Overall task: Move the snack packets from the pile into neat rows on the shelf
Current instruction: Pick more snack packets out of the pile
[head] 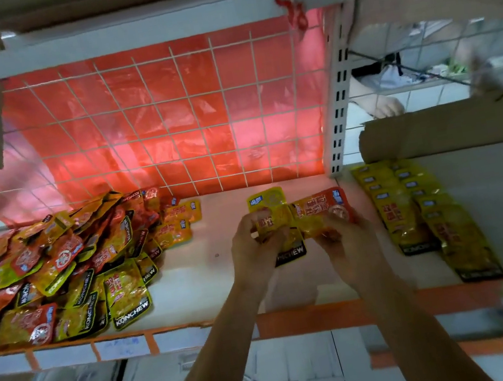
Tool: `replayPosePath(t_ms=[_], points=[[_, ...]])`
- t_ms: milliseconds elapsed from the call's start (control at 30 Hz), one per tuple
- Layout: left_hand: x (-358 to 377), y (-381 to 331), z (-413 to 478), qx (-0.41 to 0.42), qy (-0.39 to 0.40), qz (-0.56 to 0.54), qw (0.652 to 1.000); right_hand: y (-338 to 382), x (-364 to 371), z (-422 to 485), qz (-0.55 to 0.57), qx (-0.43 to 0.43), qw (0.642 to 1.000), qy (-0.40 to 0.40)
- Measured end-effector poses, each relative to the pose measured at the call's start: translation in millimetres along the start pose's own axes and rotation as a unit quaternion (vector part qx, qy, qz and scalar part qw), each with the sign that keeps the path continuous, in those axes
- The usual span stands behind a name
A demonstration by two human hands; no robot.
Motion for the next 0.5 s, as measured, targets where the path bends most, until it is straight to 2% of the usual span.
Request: replayPosePath(t_ms=[100, 200, 367, 500], points=[[26.6, -9.8, -2.4, 0.021, 0.001, 0.002, 1.0, 24.5, -15.4, 1.5, 0.029, -0.04, 0.999, -0.012], [49.5, -16.6, -4.3, 0.029, -0.009, 0.005, 1.0, 51.4, -40.2, 5.1, 0.011, -0.071, 0.995, -0.069], [96.8, -20.1, -12.0, -0.048, 0.029, -0.03, 0.998, 105.7, -89.1, 13.0, -0.057, -0.135, 0.979, -0.14], [132.7, -18.4, -21.0, -0.075, 0.076, 0.016, 0.994, 141.0, -125.3, 15.8, -0.086, -0.159, 0.962, -0.207]])
Point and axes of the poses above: each hand's wrist, its own z-axis towards the middle knuckle, its own x-axis out of the palm, y = z × x, the point moved 6 cm from there along z, towards the middle knuckle, and after that the axes turned 8 degrees about z, right-handed, at the moved point
